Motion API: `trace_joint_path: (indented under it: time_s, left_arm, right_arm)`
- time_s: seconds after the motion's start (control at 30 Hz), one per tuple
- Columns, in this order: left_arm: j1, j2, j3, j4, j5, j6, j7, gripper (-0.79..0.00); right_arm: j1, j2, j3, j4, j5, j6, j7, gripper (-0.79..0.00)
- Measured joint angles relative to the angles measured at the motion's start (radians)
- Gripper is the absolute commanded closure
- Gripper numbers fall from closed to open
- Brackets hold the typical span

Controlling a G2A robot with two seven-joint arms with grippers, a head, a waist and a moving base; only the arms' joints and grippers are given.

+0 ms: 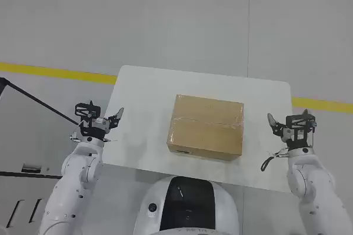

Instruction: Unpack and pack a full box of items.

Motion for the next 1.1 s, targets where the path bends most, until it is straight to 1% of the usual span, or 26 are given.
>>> trace_joint_path:
  time_s: [1.0,1.07,1.1]
  left_arm:
    - [0.000,0.000,0.000,0.000,0.000,0.000,0.000,-0.785]
    - [0.000,0.000,0.000,0.000,0.000,0.000,0.000,-0.785]
    - [0.000,0.000,0.000,0.000,0.000,0.000,0.000,-0.785]
  right_arm:
    - [0.000,0.000,0.000,0.000,0.000,0.000,0.000,-0.785]
    - [-0.002,-0.002,-0.002,0.002,0.026,-0.026,0.024,-0.785]
    - [-0.001,-0.003,0.002,0.000,0.063,-0.060,0.055,-0.785]
